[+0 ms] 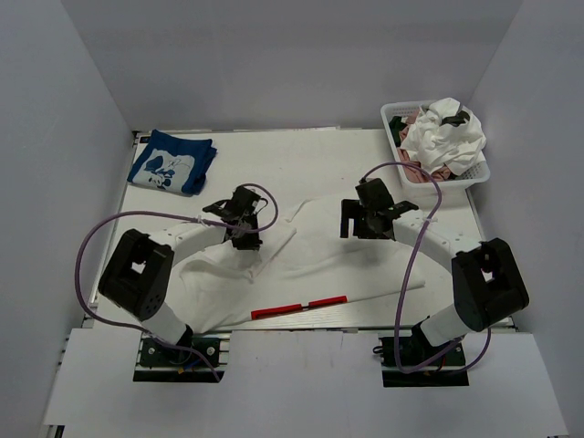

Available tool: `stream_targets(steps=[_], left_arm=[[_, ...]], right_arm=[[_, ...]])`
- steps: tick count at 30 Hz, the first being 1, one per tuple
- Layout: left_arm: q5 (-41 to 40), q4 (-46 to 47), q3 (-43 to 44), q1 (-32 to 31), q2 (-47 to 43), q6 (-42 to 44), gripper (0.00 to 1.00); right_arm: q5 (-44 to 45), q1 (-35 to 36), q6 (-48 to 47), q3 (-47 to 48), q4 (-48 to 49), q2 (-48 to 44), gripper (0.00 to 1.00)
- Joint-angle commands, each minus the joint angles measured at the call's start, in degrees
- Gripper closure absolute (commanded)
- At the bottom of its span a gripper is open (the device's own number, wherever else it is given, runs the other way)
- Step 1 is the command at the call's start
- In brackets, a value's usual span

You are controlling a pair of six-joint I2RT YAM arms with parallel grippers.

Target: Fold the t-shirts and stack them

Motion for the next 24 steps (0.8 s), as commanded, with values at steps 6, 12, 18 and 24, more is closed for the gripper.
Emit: stream_targets(steps=[6,12,18,24], left_arm=[[3.0,2.5,1.2,0.0,-7.4,2.2,1.00],[-0.3,1.7,1.2,0.0,-9.1,2.2,1.00],[-12.1,1.7,3.3,0.9,-10.1,5.3,1.00],[-26.5,7.5,13.5,2.8,-1.2,19.6,1.00]], right_arm=[[3.9,-0.3,0.4,-0.4,-0.6,0.1,0.10],[4.2,-0.2,0.1,-0.9,-0.5,-0.3,0.10],[4.1,-0.2,0.3,-1.6,0.0,-0.4,0.10],[6.1,-0.6,0.1,-0.9,-0.2,0.5,0.10]])
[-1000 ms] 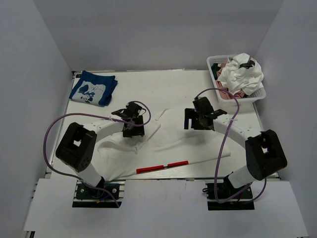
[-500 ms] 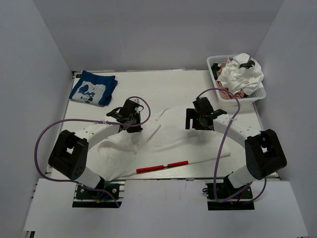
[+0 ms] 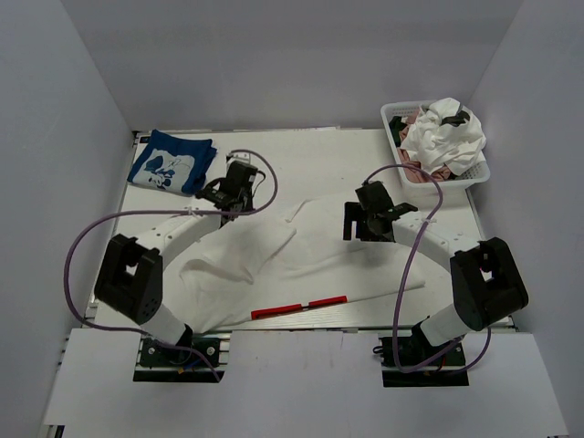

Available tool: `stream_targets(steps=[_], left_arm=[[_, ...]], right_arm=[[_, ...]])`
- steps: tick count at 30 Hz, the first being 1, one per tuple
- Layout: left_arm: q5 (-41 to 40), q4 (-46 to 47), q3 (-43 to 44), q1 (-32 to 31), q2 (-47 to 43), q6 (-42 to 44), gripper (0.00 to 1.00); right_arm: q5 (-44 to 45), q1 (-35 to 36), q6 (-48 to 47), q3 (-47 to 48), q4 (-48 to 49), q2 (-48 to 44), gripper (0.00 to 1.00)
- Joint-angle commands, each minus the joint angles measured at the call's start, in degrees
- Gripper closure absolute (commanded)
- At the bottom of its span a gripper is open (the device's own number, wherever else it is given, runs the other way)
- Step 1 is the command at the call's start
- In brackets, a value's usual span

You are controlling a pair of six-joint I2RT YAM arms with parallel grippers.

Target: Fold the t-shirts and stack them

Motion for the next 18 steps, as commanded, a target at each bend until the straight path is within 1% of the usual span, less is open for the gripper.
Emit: stream_targets(steps=[1,2,3,4,5,6,7,8,10,11,12,13,14,15,16,17,18], left_arm=[[-10.1,6.8,8.3,1.9,6.1,11.4,1.00],[-10.1,7.6,10.0,3.0,8.0,15.5,1.00],[-12.1,8.3,13.6,3.5,9.9,16.6,1.00],[-12.1,8.3,15.6,4.2,11.6,17.9,1.00],[-10.4,6.1,18.0,4.9,15.4,19.0,1.00],[-7.5,3.5,22.7,6.2,17.2,19.0,1.00],[-6.2,0.7,24.6,6.2,18.5,17.9,1.00],[-1.9,-4.8,25.8,6.8,19.4,16.7,1.00],[2.9,-7.7,24.2,6.8,17.1,12.0,1.00],[5.3,-6.5,21.9,6.8,14.9,10.8,0.89],[8.5,-5.3,16.4,6.2,12.1,9.0,0.49],[9.5,-4.0,13.3,5.5,6.4,7.7,0.26],[13.3,-0.9,10.3,5.5,3.3,6.5,0.10],[16.5,0.2,4.9,5.5,0.8,5.8,0.00],[19.8,1.5,2.5,5.5,-3.3,4.6,0.00],[23.6,2.6,0.2,5.5,-4.8,4.1,0.00],[24.2,1.8,-2.7,5.5,-5.9,3.5,0.00]], right_arm=[[2.5,-0.2,-0.5,0.6,0.1,0.3,0.10],[2.7,-0.2,-0.5,0.9,0.0,0.4,0.10],[3.6,-0.5,-1.0,1.2,0.1,0.8,0.10],[4.3,-0.6,-1.0,1.6,-0.1,1.0,0.10],[4.5,-0.7,-0.9,2.3,-0.7,1.3,0.10],[5.0,-0.7,-1.0,3.0,-1.0,1.8,0.10],[5.3,-0.8,-1.0,3.2,-1.6,2.0,0.10],[5.2,-0.7,-1.1,3.3,-2.0,1.9,0.10],[4.8,-0.7,-1.1,3.0,-1.9,2.0,0.10],[4.7,-0.8,-1.1,2.8,-2.1,1.9,0.10],[4.7,-0.7,-1.1,2.6,-2.0,1.7,0.10],[4.3,-0.9,-1.2,2.3,-1.8,1.6,0.10],[4.1,-1.0,-1.1,1.5,-1.7,1.3,0.10],[4.0,-0.9,-1.1,1.2,-1.5,1.1,0.10],[3.9,-0.9,-1.1,0.6,-1.4,0.9,0.10],[3.9,-0.8,-1.1,0.2,-1.5,0.7,0.10],[3.6,-0.9,-1.2,0.0,-1.4,0.4,0.10]])
